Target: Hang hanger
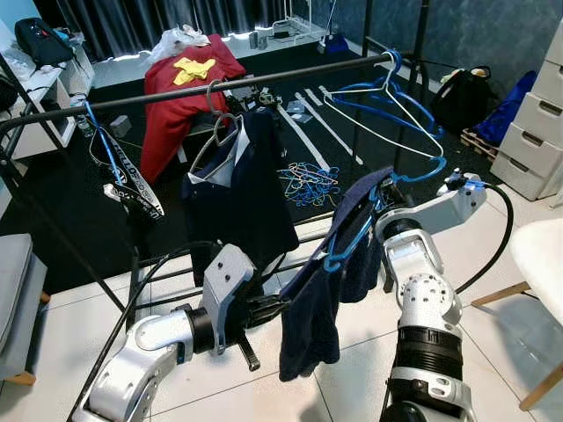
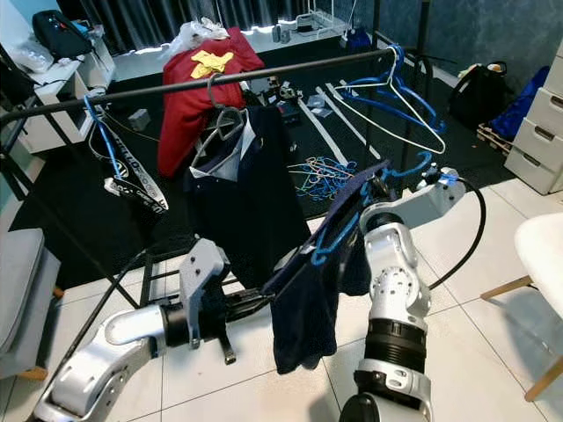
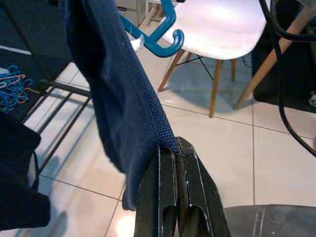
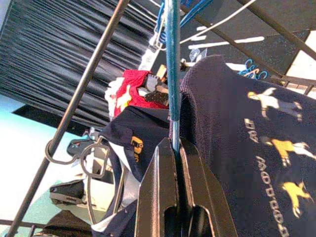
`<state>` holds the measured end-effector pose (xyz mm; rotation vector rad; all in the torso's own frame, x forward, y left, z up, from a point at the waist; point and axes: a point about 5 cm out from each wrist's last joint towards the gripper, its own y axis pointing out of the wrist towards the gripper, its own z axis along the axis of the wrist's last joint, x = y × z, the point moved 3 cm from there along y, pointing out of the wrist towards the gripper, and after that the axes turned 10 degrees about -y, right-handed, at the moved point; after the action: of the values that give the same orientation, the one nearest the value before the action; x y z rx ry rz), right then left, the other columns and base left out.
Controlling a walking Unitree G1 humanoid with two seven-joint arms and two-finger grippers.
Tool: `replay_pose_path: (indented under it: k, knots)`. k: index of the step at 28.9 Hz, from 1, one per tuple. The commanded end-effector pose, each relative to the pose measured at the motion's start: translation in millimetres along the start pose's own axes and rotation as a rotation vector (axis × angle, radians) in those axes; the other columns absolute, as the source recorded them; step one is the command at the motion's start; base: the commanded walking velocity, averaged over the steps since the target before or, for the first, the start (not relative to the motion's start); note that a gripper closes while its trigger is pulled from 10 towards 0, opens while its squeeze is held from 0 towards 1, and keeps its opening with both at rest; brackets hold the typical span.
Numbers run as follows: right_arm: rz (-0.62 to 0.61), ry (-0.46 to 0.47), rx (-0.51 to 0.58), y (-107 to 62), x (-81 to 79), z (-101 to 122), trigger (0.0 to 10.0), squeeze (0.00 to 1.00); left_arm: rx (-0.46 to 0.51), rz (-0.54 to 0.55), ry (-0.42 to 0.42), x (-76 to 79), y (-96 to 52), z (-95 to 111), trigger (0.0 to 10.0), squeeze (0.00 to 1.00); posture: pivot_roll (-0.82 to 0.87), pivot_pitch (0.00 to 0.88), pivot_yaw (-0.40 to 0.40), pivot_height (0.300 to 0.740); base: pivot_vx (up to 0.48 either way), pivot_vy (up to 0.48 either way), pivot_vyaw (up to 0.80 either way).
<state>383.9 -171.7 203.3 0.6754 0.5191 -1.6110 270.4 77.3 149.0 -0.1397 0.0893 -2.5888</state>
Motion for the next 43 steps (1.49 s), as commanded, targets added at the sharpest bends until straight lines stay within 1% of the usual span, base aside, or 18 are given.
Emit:
replay_pose_path:
  k: [1, 2, 3, 4, 8, 9, 12, 13, 15, 17, 21, 23, 31, 32, 33, 34, 37, 43]
  knots:
    - [0.037, 0.067, 0.009, 0.6, -19.2, -6, 10.0, 0.00, -0.004, -0.001, 0.018, 2.1, -0.3, 2, 0.0, 0.00, -0.03, 0.115, 0.084, 0.740, 0.000, 0.000, 0.00]
    - [0.041, 0.104, 0.013, 0.8, -21.1, -8, 10.0, 0.00, 0.021, 0.027, 0.036, -0.6, 3.2, 8, 0.0, 0.00, -0.03, 0.113, 0.085, 0.740, 0.000, 0.000, 0.00]
    - [0.041, 0.104, 0.013, 0.8, -21.1, -8, 10.0, 0.00, 0.021, 0.027, 0.036, -0.6, 3.2, 8, 0.0, 0.00, -0.03, 0.113, 0.085, 0.740, 0.000, 0.000, 0.00]
    - [0.055, 0.151, 0.013, 1.3, -24.7, -10, 10.0, 0.00, 0.047, 0.056, 0.048, -3.2, 6.3, 13, 0.0, 0.00, -0.03, 0.112, 0.086, 0.740, 0.000, 0.000, 0.00]
    - [0.078, 0.171, 0.008, 2.3, -29.4, -13, 10.0, 0.00, 0.085, 0.095, 0.066, -7.7, 10.0, 20, 0.0, 0.00, -0.03, 0.109, 0.088, 0.740, 0.000, 0.000, 0.00]
    - [0.107, 0.241, 0.001, 3.2, -34.4, -16, 10.0, 0.00, 0.123, 0.122, 0.075, -11.2, 12.7, 28, 0.0, 0.00, -0.03, 0.111, 0.088, 0.740, 0.000, 0.000, 0.00]
    - [0.130, 0.283, -0.004, 4.2, -37.3, -18, 10.0, 0.00, 0.150, 0.139, 0.086, -13.3, 13.9, 34, 0.0, 0.00, -0.03, 0.110, 0.088, 0.740, 0.000, 0.000, 0.00]
    - [0.158, 0.332, -0.008, 4.7, -40.5, -19, 10.0, 0.00, 0.173, 0.150, 0.095, -14.6, 14.4, 40, 0.0, 0.00, -0.03, 0.108, 0.089, 0.740, 0.000, 0.000, 0.00]
    - [0.158, 0.332, -0.008, 4.7, -40.5, -19, 10.0, 0.00, 0.173, 0.150, 0.095, -14.6, 14.4, 40, 0.0, 0.00, -0.03, 0.108, 0.089, 0.740, 0.000, 0.000, 0.00]
    - [0.224, 0.481, 0.007, 5.1, -48.6, -15, 10.0, 0.00, 0.194, 0.155, 0.100, -14.7, 13.8, 45, 0.0, 0.00, -0.03, 0.109, 0.088, 0.740, 0.000, 0.000, 0.00]
    - [0.248, 0.545, 0.036, 6.2, -52.2, -9, 10.0, 0.00, 0.196, 0.153, 0.104, -14.1, 13.1, 46, 0.0, 0.00, -0.03, 0.108, 0.088, 0.740, 0.000, 0.000, 0.00]
    - [0.211, 0.576, 0.060, 10.5, -47.3, -5, 10.0, 0.00, 0.189, 0.147, 0.124, -13.1, 13.8, 46, 0.0, 0.00, -0.03, 0.107, 0.086, 0.740, 0.000, 0.000, 0.00]
    - [0.142, 0.505, 0.053, 17.4, -40.0, -9, 10.0, 0.00, 0.206, 0.127, 0.152, -6.8, 20.4, 53, 0.0, 0.00, -0.03, 0.103, 0.083, 0.740, 0.000, 0.000, 0.00]
    - [0.104, 0.485, 0.054, 19.4, -34.8, -12, 10.0, 0.00, 0.217, 0.088, 0.154, 0.5, 23.6, 58, 0.0, 0.00, -0.03, 0.101, 0.080, 0.740, 0.000, 0.000, 0.00]
    - [0.104, 0.485, 0.054, 19.4, -34.8, -12, 10.0, 0.00, 0.217, 0.088, 0.154, 0.5, 23.6, 58, 0.0, 0.00, -0.03, 0.101, 0.080, 0.740, 0.000, 0.000, 0.00]
    - [0.078, 0.461, 0.050, 21.5, -30.7, -14, 10.0, 0.00, 0.228, 0.049, 0.154, 8.8, 27.3, 63, 0.0, 0.00, -0.03, 0.100, 0.078, 0.740, 0.000, 0.000, 0.00]
    - [0.054, 0.334, 0.036, 23.4, -27.2, -21, 10.0, 0.00, 0.249, -0.018, 0.138, 23.1, 34.6, 71, 0.0, 0.00, -0.04, 0.095, 0.076, 0.740, 0.000, 0.000, 0.00]
    - [0.005, 0.264, 0.030, 25.0, -19.2, -28, 10.0, 0.00, 0.253, -0.065, 0.121, 31.0, 37.3, 72, 0.0, 0.00, -0.04, 0.090, 0.074, 0.740, 0.000, 0.000, 0.00]
